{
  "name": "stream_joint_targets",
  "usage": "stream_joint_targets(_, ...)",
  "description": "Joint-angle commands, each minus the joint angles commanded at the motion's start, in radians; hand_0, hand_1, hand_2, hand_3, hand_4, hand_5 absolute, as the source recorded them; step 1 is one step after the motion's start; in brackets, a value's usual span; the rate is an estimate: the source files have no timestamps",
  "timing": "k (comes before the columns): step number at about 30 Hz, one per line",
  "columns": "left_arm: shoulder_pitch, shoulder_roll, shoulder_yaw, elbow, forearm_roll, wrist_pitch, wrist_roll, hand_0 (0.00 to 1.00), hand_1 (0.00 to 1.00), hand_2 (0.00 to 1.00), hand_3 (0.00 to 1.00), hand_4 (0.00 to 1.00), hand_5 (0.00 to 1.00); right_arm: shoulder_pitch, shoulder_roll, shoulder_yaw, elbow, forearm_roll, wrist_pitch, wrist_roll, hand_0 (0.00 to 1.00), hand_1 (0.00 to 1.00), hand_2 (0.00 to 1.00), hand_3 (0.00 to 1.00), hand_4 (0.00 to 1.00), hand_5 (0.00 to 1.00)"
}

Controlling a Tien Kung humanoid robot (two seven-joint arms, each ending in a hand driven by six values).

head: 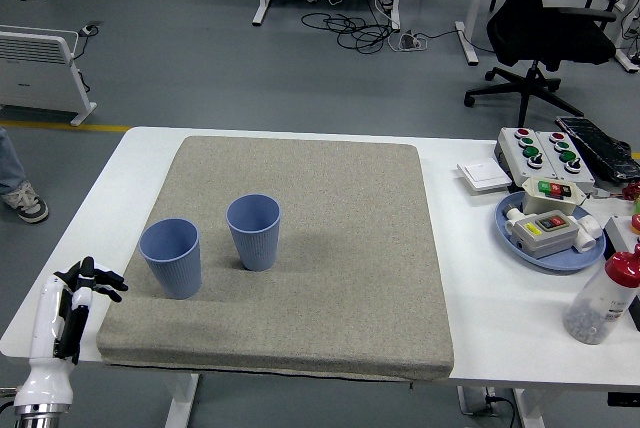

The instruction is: Push cup pick cup insert cup

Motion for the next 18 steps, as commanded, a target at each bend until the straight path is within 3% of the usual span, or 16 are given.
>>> stream_joint_targets(8, -0.04, -0.011, 0.05, 0.067, 0.014, -0.032, 0.041, 0.322, 0.407, 0.391, 0.339, 0.496, 0.998, 0.001, 0.001, -0.006, 0.0, 0.008, -0.001, 0.0, 0.726, 0.664, 0.672, 0.586, 0.108, 0.559)
stream_joint_targets(16, -0.068, -0.014, 0.053, 0.125, 0.028, -0.054, 0.071, 0.365, 0.423, 0.404, 0.346, 0.514, 0.998, 0.002, 0.001, -0.012, 0.0, 0.014, 0.0, -0.001, 0.726, 0.664, 0.671, 0.586, 0.109, 0.56)
stream_joint_targets(18, -0.076, -0.017, 0.052, 0.139, 0.03, -0.061, 0.079, 0.403, 0.465, 0.43, 0.352, 0.515, 0.998, 0.001, 0.001, -0.014, 0.0, 0.016, 0.0, -0.002, 0.726, 0.664, 0.671, 0.586, 0.109, 0.559)
